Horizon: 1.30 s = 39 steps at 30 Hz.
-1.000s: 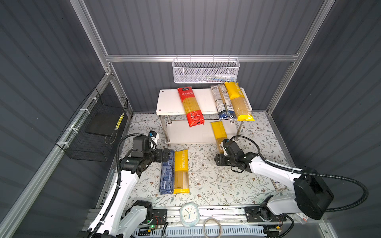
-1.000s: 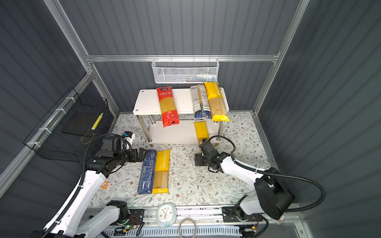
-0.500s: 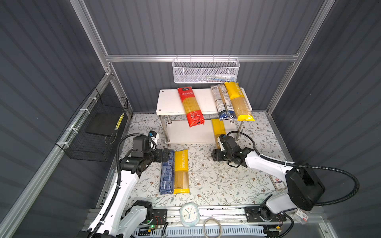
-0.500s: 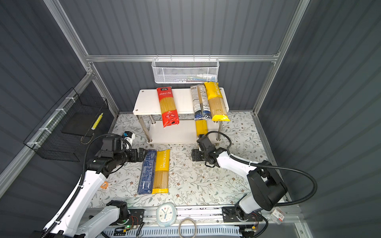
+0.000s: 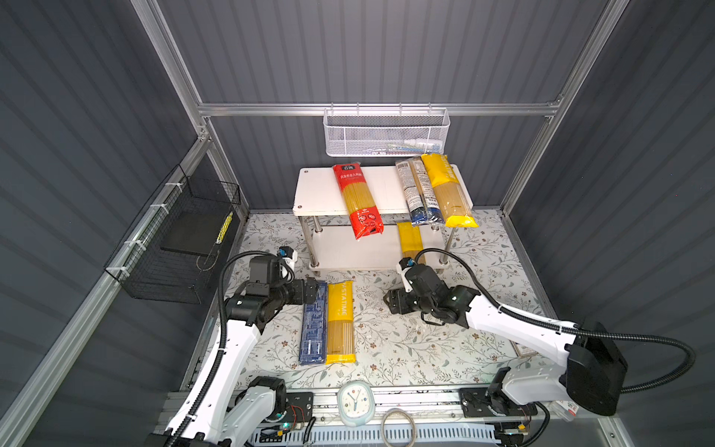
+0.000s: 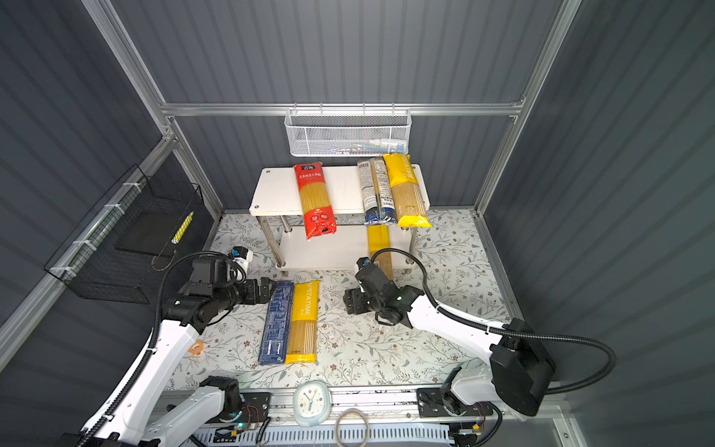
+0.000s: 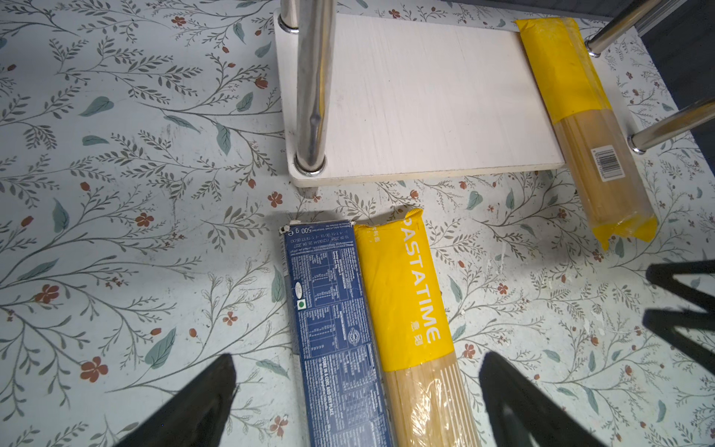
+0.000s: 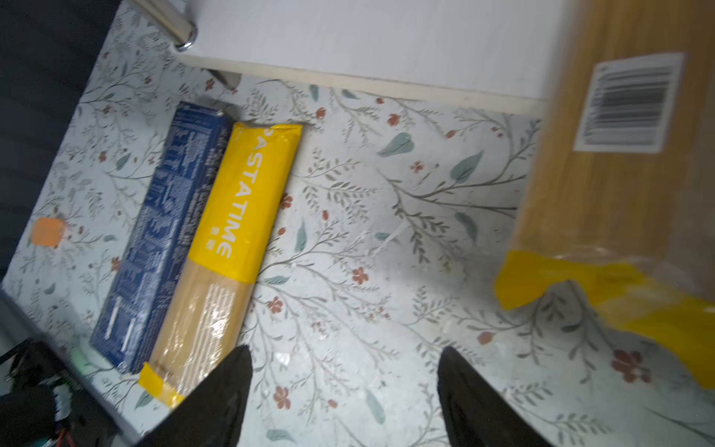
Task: Place and organize the pasta boxes and bags onto the shelf
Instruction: 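Move the right gripper toward the yellow PASTATIME bag on the table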
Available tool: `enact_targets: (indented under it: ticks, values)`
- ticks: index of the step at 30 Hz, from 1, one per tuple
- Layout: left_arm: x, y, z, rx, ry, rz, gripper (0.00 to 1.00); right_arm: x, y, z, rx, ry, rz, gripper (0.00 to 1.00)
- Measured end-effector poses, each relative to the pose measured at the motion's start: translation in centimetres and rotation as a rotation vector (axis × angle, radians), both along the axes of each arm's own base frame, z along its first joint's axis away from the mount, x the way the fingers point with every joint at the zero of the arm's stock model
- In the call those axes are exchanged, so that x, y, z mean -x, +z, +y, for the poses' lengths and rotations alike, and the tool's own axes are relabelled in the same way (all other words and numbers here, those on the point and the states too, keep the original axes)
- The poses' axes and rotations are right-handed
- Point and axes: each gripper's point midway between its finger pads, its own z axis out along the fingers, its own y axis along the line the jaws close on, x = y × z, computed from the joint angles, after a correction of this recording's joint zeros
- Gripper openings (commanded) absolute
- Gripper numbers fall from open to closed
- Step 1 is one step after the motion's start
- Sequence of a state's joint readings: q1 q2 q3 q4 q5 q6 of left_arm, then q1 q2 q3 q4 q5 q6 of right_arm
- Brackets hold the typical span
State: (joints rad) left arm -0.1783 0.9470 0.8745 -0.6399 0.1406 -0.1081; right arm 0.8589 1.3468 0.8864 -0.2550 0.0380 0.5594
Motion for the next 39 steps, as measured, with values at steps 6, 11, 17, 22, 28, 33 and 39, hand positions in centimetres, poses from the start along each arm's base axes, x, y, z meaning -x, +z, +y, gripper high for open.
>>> enact_targets:
  ticks: [6, 11, 17, 22, 28, 33, 39]
  values:
    - [0.2, -0.2, 0.2, -0.008, 0.006, 0.011, 0.99, 2.5, -1.8, 3.0, 0.001, 0.005, 0.060, 0.84]
    - [0.2, -0.4, 0.4, -0.016, 0.012, 0.017, 0.99, 2.8, -4.9, 5.1, 0.097, 0.012, 0.100, 0.85]
    - [0.3, -0.4, 0.2, -0.017, 0.008, 0.019, 0.99, 2.7, -5.3, 6.8, 0.140, 0.030, 0.101, 0.87]
    - [0.3, -0.4, 0.2, -0.017, 0.008, 0.020, 0.99, 2.4, -5.3, 8.0, 0.144, 0.046, 0.098, 0.96]
    - [0.3, -0.4, 0.2, -0.017, 0.008, 0.020, 0.99, 2.7, -5.5, 9.3, 0.166, 0.077, 0.109, 0.99]
    - [0.3, -0.4, 0.3, -0.017, 0.008, 0.021, 0.99, 3.1, -5.2, 10.9, 0.176, 0.097, 0.116, 0.99]
    - [0.5, -0.5, 0.3, -0.019, 0.008, 0.027, 0.99, 3.6, -5.6, 12.3, 0.198, 0.085, 0.159, 0.99]
